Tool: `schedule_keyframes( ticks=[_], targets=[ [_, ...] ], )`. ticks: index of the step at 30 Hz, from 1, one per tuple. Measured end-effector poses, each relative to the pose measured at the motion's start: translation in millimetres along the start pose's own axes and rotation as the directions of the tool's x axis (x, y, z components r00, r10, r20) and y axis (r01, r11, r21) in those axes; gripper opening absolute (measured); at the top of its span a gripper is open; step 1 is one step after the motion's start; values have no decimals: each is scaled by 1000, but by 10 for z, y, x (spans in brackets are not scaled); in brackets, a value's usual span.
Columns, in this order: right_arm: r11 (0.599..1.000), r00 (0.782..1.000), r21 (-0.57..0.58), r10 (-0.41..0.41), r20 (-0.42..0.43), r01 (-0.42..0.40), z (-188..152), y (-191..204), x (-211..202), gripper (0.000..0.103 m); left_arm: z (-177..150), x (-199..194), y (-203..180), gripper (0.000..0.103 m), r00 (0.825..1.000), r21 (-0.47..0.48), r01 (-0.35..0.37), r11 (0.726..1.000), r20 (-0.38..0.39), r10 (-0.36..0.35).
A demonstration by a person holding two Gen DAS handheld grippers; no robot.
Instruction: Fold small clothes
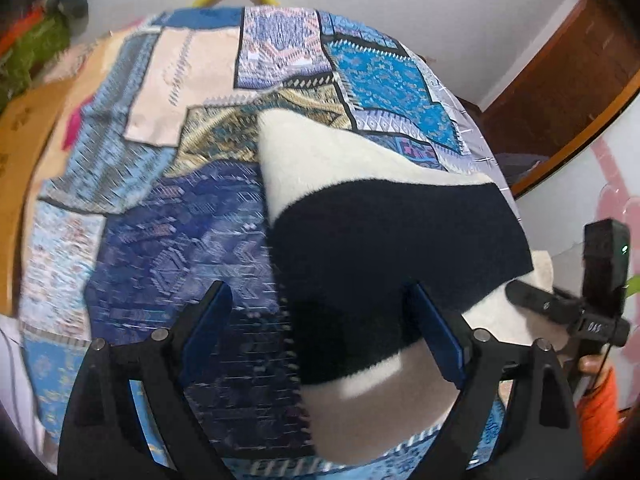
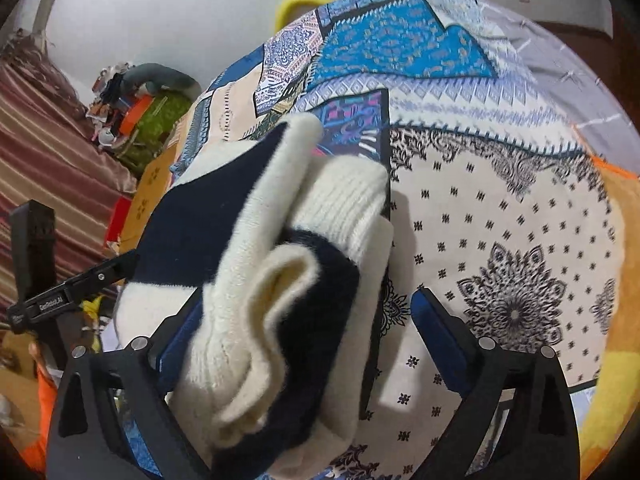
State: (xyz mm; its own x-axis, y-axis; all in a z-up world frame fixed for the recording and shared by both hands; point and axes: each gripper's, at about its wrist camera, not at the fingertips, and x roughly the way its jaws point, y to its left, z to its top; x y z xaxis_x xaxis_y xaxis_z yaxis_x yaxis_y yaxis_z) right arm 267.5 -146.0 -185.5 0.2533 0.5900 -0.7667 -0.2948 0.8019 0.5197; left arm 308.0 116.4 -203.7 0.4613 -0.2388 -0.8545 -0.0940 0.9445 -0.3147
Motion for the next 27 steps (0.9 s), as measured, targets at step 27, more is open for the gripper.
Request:
schedule_keyframes(
  ticks=[27],
  targets=[
    [990, 990, 41, 139, -11, -139, -26, 104, 37, 60, 53, 304, 43, 74, 952, -171, 281, 944, -73, -296]
  ],
)
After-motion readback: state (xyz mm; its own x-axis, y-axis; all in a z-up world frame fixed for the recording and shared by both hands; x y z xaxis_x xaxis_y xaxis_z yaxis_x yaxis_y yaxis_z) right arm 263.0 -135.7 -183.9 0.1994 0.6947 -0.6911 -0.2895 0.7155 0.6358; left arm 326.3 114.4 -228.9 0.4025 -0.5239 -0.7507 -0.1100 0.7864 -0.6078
